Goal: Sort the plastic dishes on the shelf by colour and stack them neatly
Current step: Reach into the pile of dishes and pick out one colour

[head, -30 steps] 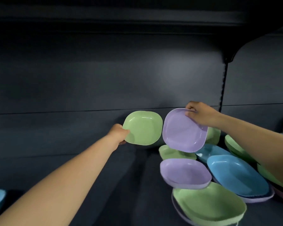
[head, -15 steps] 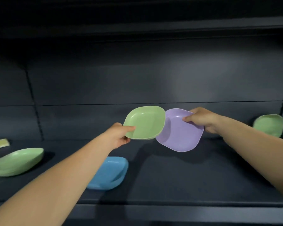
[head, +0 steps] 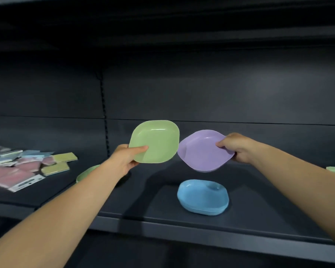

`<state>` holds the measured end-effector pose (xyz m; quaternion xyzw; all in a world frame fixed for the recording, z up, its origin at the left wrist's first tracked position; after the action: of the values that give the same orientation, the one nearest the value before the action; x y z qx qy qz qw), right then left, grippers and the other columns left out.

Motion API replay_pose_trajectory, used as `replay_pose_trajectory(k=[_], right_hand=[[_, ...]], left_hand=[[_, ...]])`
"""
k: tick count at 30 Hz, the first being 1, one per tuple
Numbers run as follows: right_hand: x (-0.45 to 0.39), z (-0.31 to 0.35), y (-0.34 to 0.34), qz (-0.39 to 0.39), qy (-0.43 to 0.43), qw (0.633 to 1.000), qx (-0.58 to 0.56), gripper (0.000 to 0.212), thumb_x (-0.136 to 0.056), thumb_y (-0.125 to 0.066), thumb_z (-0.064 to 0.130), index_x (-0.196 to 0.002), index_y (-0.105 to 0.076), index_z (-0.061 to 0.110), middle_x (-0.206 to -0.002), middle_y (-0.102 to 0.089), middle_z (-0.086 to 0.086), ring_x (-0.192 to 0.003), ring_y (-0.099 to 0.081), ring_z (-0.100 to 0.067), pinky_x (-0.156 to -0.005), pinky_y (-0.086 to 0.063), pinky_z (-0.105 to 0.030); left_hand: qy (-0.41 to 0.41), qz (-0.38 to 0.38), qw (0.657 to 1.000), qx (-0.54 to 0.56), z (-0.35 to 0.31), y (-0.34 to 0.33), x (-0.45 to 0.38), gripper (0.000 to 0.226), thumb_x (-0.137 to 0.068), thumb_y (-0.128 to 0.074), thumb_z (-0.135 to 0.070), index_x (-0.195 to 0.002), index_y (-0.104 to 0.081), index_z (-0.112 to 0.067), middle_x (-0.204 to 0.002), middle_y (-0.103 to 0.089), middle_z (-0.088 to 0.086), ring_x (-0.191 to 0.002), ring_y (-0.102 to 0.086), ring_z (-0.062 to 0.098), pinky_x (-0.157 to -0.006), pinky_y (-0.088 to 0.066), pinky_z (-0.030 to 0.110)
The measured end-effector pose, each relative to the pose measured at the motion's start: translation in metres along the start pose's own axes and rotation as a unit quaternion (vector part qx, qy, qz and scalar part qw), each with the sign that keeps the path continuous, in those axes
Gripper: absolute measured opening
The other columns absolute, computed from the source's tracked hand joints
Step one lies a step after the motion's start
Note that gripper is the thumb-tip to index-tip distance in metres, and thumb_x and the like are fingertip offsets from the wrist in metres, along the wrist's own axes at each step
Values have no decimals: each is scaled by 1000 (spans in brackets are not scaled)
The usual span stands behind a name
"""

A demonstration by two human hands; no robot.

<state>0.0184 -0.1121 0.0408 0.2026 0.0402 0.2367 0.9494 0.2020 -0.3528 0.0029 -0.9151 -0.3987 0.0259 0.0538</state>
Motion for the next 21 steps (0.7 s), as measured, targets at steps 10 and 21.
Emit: replay_pose_trajectory(k=[10, 21], right_hand=[[-17, 15, -99, 52, -17, 998, -38, 20, -92, -47, 0, -110, -55, 1, -108, -61, -19, -97, -61, -33, -76, -50, -36], [12, -54, -196, -121, -78, 986, -83, 39, -88, -34, -2, -122, -53, 1, -101, -57, -12, -87, -52, -29, -74, -40, -32]], left_hand=[[16, -134, 987, -83, 12, 112, -33, 24, -76, -77, -10, -88, -58, -5, -106, -64, 13, -102, -60, 28, -81, -49, 34], [58, -133, 958, -247, 41, 187, -94, 69, -64, -86, -20, -119, -52, 6, -120, -60, 15, -108, -58, 34, -94, -48, 41]])
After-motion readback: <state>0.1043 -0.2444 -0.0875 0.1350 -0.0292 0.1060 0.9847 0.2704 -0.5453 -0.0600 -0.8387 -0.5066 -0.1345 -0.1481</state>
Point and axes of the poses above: each hand's wrist, its own x-axis away from the middle knuckle, its own y-axis out of the back of the hand, z = x × y, the point moved 6 cm from there along -x, towards the middle knuckle
